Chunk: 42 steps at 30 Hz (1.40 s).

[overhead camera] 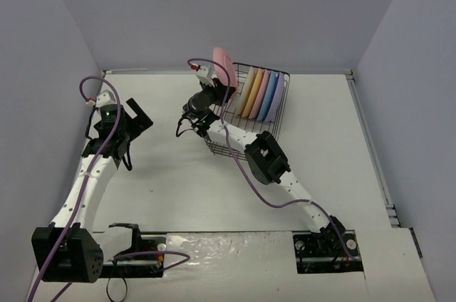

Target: Load the plates into the dish rack

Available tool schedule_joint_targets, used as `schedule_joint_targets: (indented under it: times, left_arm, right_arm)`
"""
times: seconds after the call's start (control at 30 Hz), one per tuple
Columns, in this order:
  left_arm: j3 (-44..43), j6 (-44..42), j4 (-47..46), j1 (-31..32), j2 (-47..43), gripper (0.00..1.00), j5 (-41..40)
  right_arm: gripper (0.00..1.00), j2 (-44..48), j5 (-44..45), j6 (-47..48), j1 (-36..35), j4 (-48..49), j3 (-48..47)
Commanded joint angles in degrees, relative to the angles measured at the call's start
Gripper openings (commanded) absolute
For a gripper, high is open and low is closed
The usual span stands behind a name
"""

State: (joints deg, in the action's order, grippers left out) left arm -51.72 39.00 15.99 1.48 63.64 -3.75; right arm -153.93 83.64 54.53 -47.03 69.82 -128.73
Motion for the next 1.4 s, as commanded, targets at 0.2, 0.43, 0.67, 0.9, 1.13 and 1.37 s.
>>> schedule_joint_targets:
  times: [0.2,0.43,0.67,0.9,1.13,1.37]
  left_arm:
    - [-0.9,-0.9,-4.1,-0.6,0.2,0.97,1.1]
    - [-1.1,-0.9,-4.4,-0.7,1.1,0.97,1.6]
    - [-1.3,-1.1,-4.1,-0.8,1.1,0.97,1.7]
    - [-1.4,-1.2,-4.0,-1.1,1.1,0.97,1.8]
    - [-1.2,-0.9,-4.3,-1.1,1.5,0.97,2.0]
    - [-1.1,-0.9,-4.6,-1.1,1.8,0.97,2.2]
  right_arm:
    - [0.00,7.9,17.4,-0.1,1.9,2.2,-4.9]
    - [0.00,9.0,15.3,-0.7,1.7,-1.3,-6.8]
    - [0.00,6.2,18.3,1.6,3.1,-2.7,-5.2]
    - [0.00,2.1,20.0,6.8,4.0,4.0,-6.3]
    - [0.00,-2.1,21.3,10.3,3.6,10.5,-9.4]
    - [0.00,-3.6,21.3,11.2,2.3,11.3,-10.9]
